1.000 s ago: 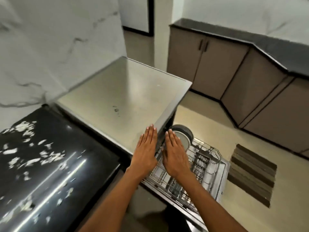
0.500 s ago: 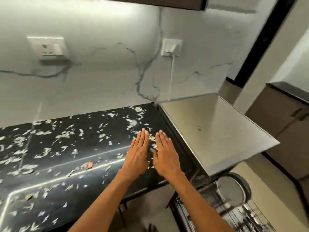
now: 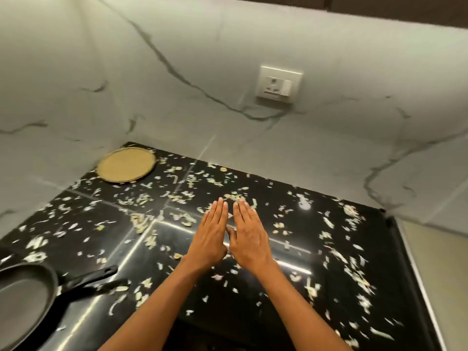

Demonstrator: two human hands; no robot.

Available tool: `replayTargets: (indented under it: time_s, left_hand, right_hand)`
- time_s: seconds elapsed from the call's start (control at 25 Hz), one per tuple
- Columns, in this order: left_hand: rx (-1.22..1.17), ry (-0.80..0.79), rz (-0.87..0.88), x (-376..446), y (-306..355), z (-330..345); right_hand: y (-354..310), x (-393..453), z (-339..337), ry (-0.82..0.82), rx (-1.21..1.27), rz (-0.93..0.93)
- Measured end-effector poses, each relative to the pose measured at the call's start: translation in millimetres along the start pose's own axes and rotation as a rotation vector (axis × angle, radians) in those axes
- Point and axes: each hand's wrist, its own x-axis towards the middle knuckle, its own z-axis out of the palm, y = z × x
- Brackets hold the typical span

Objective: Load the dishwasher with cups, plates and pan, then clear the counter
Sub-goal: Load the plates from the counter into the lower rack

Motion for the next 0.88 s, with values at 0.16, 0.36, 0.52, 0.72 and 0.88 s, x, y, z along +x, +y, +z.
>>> replayTargets:
  time_s: [0.16,0.36,0.52,0.72,0.88]
  left_hand:
    - [0.056,0.036,-0.213,1,-76,-30]
    - [0.048,0.088,-0.403,-4,-152,-54]
    - [0.052,0.051,-0.527,0,-213,-65]
    - [0.034,-0.017,-0.594,34,-276,-84]
    - [0.058,-0.033,-0.602,63,-321,-90]
  right_hand:
    - [-53,72,43,-0.151,0.036,-0.189]
    - [-114,140,92,-0.296,0.01,-0.39]
    - [-154,181,128,-0.366,0.01,-0.43]
    - [-177,234,160,-0.444,0.02,-0.325]
    - [-182,276,186,-0.498,-0.044,-0.311]
